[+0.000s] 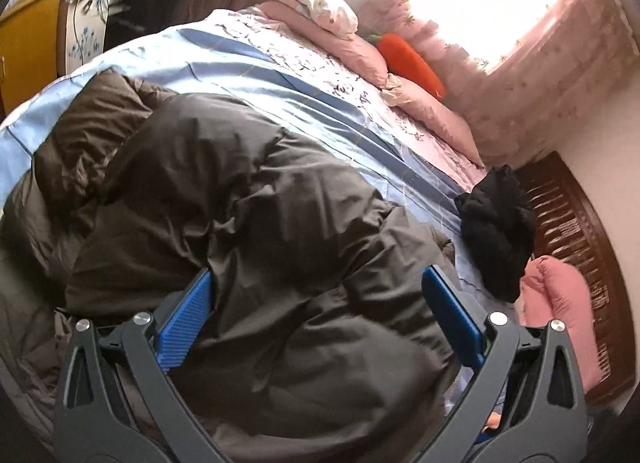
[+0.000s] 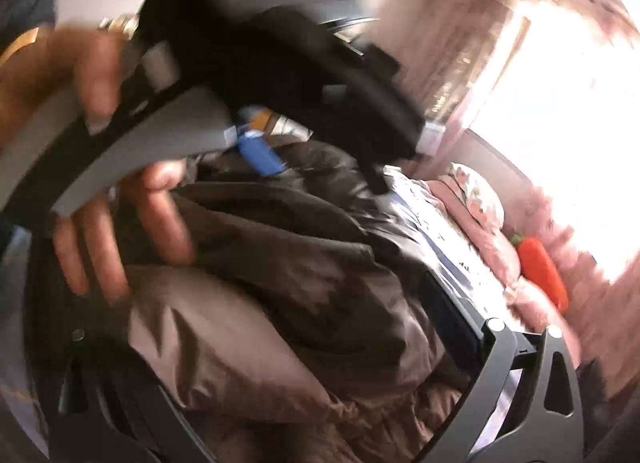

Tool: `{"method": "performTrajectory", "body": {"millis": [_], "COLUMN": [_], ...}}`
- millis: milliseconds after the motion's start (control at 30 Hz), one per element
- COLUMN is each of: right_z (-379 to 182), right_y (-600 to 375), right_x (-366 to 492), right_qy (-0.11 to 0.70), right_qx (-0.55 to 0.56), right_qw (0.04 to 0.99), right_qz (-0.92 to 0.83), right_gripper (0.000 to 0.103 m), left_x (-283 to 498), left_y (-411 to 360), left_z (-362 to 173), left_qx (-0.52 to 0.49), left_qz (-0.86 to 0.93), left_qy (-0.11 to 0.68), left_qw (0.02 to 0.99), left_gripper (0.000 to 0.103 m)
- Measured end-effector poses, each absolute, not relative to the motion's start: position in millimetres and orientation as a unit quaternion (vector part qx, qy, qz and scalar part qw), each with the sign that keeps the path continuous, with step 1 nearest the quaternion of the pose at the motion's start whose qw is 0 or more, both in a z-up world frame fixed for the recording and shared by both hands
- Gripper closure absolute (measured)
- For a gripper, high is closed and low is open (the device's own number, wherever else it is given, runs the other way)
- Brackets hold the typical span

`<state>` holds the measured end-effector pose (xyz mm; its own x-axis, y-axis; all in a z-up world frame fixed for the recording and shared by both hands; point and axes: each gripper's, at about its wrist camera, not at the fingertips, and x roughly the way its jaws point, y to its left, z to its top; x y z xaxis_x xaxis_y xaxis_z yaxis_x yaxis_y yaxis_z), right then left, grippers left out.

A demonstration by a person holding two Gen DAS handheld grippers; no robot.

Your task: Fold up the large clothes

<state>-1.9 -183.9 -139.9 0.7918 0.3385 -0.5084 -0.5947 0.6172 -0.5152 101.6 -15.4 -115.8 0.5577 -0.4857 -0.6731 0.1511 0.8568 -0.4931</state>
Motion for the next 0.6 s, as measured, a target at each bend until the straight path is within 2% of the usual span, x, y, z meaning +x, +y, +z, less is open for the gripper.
{"method": "performTrajectory", "body": {"millis": [133, 267, 367, 500, 600], "right_z": [-147, -152, -151, -150, -158], "right_y": [-176, -174, -176, -172, -159], "right_x": [-8, -9, -8, -18, -27], "right_qy": [0.192, 0.208, 0.208, 0.17, 0.144], "right_qx": [-0.364, -0.376, -0.367, -0.388, -0.421], "right_qw": [0.865, 0.857, 0.862, 0.866, 0.861], "right_qz": [0.286, 0.285, 0.28, 0.264, 0.248], "right_gripper": [0.001, 0.001, 0.001, 0.001, 0.001], "left_x": [108, 109, 115, 121, 119], "left_y": [-33, -45, -38, -8, 0], "left_z": [-125, -130, -134, -138, -140], "left_qx": [-0.155, -0.105, -0.128, -0.237, -0.274], "left_qz": [-0.197, -0.197, -0.2, -0.209, -0.215], "left_qy": [0.465, 0.464, 0.472, 0.476, 0.465], "left_qw": [0.849, 0.857, 0.849, 0.821, 0.814], "left_gripper": [0.002, 0.002, 0.002, 0.002, 0.002]}}
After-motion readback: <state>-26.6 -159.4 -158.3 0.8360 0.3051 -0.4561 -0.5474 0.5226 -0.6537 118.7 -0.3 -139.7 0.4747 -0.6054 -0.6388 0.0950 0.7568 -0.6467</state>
